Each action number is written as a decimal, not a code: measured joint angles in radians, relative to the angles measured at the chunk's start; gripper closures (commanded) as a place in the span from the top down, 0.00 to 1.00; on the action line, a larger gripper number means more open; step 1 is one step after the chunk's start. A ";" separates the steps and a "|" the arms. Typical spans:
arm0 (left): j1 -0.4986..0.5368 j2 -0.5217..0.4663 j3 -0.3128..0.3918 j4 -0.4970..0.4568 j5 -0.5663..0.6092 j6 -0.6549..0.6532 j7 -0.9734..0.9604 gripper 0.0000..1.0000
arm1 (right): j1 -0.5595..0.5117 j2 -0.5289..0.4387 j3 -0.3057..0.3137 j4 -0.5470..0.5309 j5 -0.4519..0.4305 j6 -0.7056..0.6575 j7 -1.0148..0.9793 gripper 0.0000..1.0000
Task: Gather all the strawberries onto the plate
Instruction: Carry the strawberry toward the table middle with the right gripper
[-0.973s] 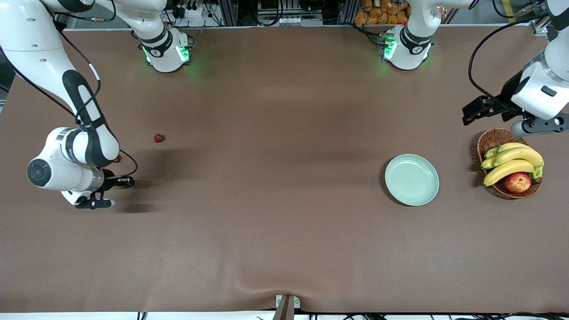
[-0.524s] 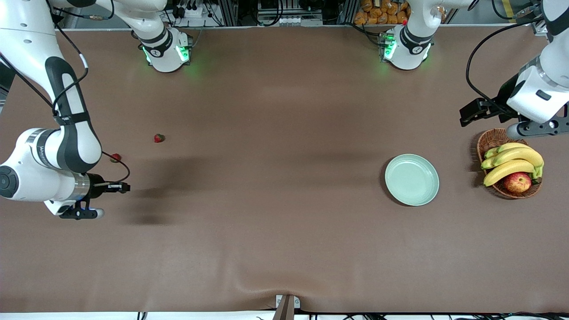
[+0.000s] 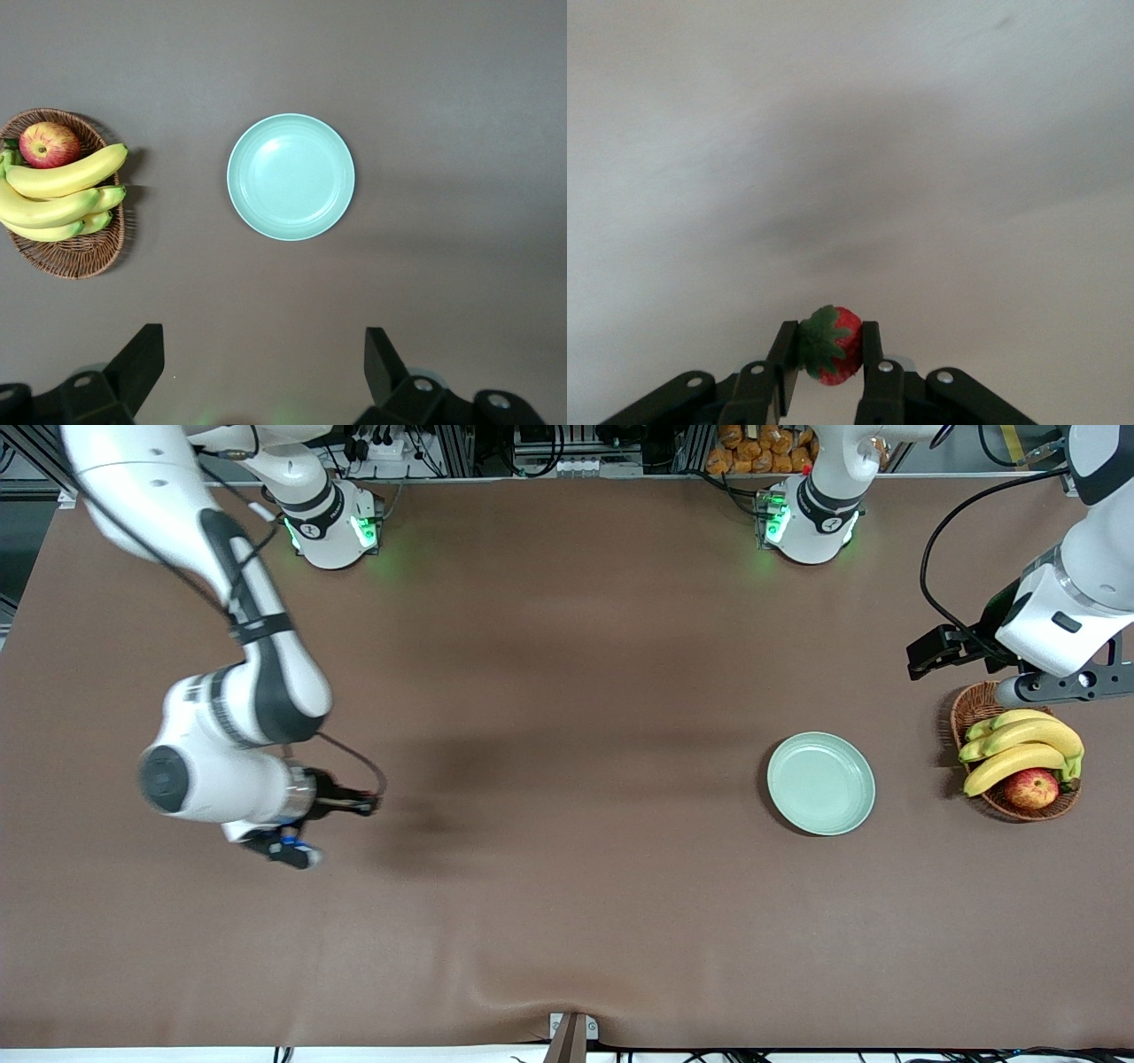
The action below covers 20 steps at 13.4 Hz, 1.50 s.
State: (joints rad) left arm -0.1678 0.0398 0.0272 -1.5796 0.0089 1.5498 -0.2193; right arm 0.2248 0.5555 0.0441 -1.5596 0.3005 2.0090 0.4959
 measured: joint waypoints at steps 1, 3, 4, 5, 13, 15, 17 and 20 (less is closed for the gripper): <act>0.000 0.001 -0.001 -0.003 0.000 0.000 0.000 1.00 | 0.041 0.007 0.000 0.003 0.036 0.036 0.063 0.00; 0.000 0.001 -0.001 -0.012 0.000 0.000 0.000 1.00 | 0.123 0.028 0.000 0.004 0.124 0.124 0.176 0.00; 0.001 0.001 -0.001 -0.019 0.000 0.000 0.000 1.00 | 0.161 0.043 0.000 0.005 0.159 0.175 0.225 0.00; 0.001 0.001 -0.001 -0.026 0.000 0.000 0.000 1.00 | 0.198 0.058 0.001 0.007 0.185 0.229 0.268 0.00; 0.001 0.001 -0.001 -0.064 0.000 0.002 0.000 1.00 | 0.485 0.197 0.001 0.061 0.308 0.541 0.528 0.00; 0.001 0.002 -0.001 -0.086 0.000 0.021 0.000 1.00 | 0.518 0.223 0.001 0.062 0.309 0.579 0.536 0.00; 0.001 0.002 -0.001 -0.108 0.000 0.036 0.000 1.00 | 0.551 0.254 0.001 0.063 0.311 0.635 0.549 0.05; 0.001 0.002 -0.001 -0.119 0.000 0.040 0.000 1.00 | 0.599 0.277 0.001 0.067 0.311 0.655 0.585 0.62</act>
State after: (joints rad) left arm -0.1668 0.0414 0.0261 -1.6987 0.0089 1.5900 -0.2193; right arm 0.8239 0.8327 0.0449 -1.4930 0.6111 2.6643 1.0809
